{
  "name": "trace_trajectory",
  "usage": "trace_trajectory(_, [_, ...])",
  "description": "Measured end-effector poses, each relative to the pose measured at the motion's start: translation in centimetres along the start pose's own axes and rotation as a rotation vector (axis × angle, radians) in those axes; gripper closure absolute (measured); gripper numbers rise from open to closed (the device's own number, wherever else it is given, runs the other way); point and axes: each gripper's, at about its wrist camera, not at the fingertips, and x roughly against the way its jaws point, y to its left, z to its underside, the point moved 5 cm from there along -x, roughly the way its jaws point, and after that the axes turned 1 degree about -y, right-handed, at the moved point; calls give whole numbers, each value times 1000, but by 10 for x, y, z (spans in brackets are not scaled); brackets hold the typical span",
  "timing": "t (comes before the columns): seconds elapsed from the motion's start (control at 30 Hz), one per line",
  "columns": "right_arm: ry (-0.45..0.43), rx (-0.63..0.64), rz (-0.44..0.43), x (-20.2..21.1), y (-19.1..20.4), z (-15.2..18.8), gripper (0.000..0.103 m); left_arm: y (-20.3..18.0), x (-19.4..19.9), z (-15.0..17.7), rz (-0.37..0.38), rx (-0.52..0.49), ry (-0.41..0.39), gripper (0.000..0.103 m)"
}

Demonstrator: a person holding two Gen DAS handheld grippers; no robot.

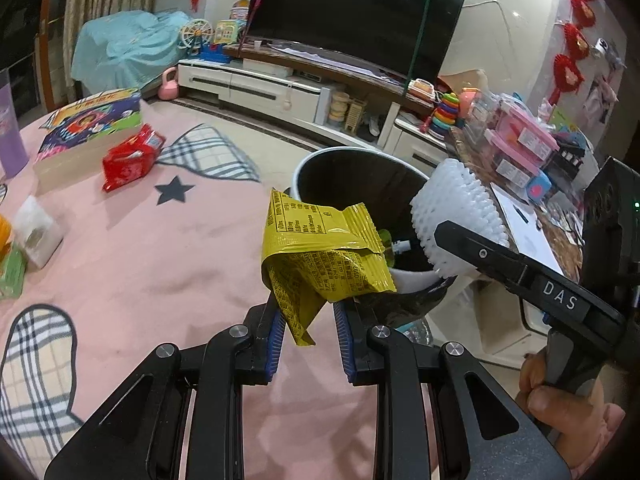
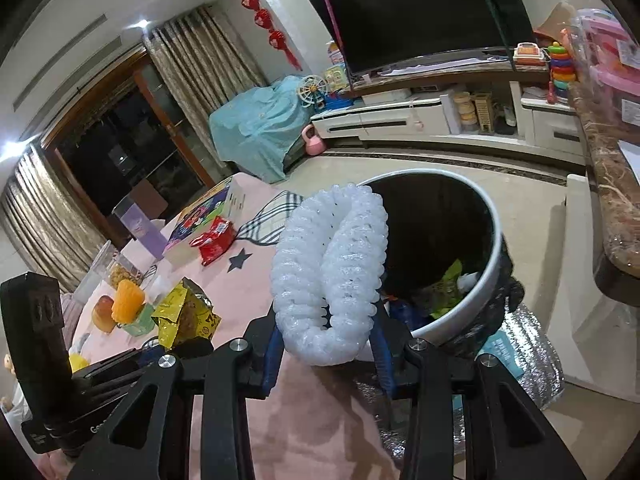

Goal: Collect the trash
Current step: 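Carry the yellow chip bag and white foam net over the trash bin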

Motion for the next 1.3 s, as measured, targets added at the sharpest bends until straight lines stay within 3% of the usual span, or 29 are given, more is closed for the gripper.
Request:
trace_trajectory(0.37, [-9, -3, 14, 1, -15, -13, 64, -22, -14, -14, 6, -35, 4, 81])
trace_trajectory(1.3, [68, 3, 51, -26, -50, -35, 61, -39, -50, -41, -4, -69, 23, 81])
